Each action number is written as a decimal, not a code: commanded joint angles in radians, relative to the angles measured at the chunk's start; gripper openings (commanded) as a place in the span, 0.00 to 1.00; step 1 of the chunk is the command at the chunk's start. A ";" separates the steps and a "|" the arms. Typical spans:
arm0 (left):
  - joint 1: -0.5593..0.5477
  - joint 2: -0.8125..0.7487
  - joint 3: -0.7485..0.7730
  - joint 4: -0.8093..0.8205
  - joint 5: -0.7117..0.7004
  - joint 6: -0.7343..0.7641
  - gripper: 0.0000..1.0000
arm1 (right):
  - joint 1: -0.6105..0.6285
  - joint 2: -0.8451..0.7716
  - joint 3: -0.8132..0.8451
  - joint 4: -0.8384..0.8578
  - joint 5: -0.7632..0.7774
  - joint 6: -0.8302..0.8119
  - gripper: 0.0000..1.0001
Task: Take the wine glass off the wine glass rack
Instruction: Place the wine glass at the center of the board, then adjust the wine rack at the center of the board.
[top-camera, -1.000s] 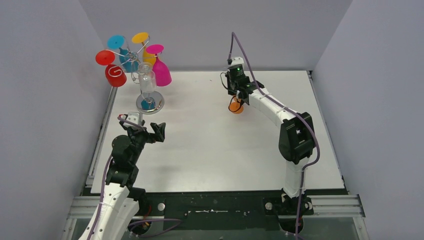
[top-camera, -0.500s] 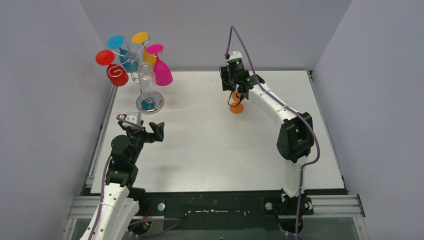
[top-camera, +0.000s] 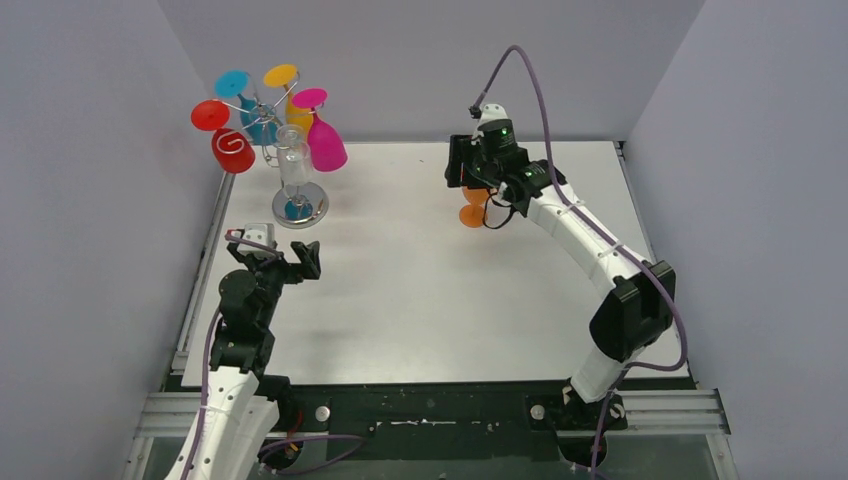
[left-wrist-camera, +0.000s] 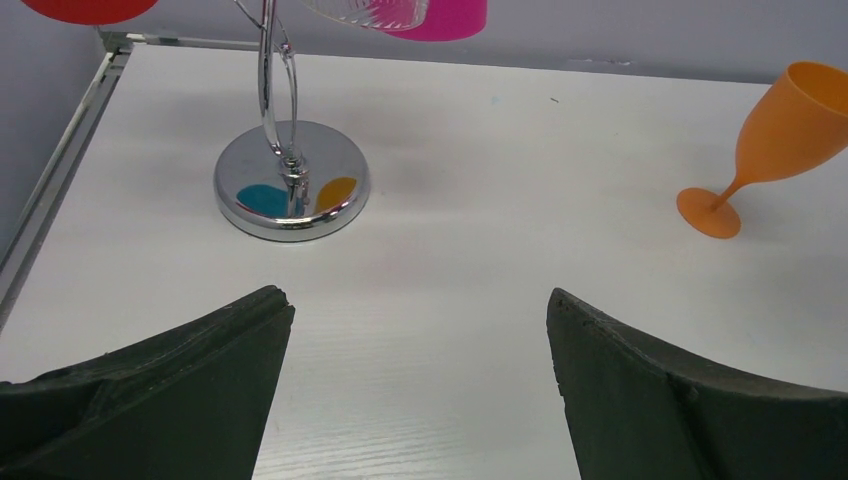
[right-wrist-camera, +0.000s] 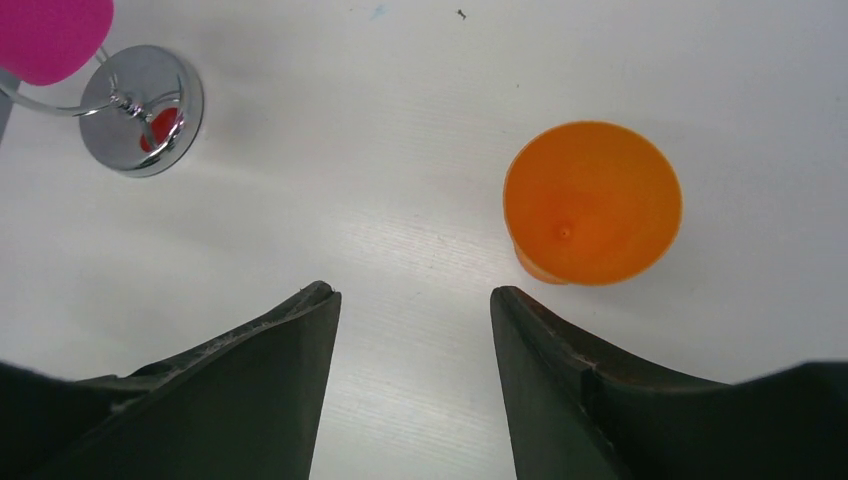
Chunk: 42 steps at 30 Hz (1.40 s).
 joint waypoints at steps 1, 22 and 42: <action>0.021 -0.020 0.027 0.020 -0.053 -0.008 0.97 | 0.005 -0.113 -0.104 0.050 -0.083 0.108 0.58; 0.031 0.049 0.176 -0.092 0.048 -0.158 0.97 | -0.007 -0.340 -0.239 0.179 -0.058 0.188 0.68; 0.052 0.596 1.132 -0.606 -0.014 -0.179 0.97 | -0.078 -0.349 -0.365 0.349 -0.236 0.324 0.74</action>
